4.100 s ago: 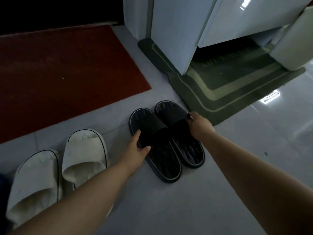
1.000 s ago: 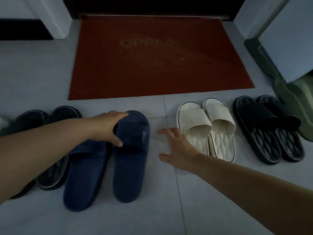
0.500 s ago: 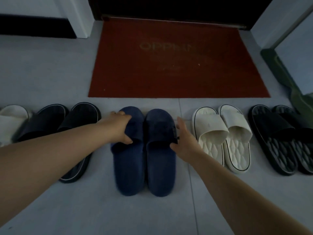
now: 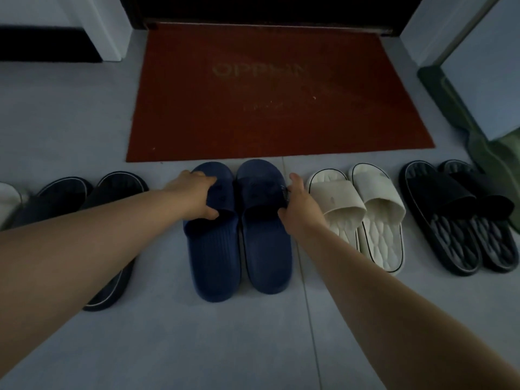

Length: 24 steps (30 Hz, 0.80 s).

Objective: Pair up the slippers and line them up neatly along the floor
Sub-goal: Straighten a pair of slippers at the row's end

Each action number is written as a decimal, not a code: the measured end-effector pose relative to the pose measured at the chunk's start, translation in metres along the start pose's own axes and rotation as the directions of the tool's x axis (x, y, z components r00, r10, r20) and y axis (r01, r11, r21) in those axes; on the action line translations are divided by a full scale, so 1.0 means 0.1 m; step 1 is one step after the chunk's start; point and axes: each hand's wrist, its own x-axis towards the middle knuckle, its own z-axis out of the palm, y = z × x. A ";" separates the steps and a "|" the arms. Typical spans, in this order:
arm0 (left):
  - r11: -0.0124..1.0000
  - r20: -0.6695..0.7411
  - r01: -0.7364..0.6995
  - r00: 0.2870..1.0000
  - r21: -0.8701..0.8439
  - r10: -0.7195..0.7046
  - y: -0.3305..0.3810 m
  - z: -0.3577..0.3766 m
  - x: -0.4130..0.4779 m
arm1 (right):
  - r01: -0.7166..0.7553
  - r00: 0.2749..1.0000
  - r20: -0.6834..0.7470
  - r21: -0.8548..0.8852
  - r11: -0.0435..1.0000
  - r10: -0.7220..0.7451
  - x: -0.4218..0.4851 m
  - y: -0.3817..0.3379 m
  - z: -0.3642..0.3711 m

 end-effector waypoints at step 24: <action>0.875 -0.068 -0.241 0.970 -0.421 0.234 2.02 0.06 0.28 | 0.157 0.935 0.346 -0.194 0.968 -0.082 0.33 1.56 -1.93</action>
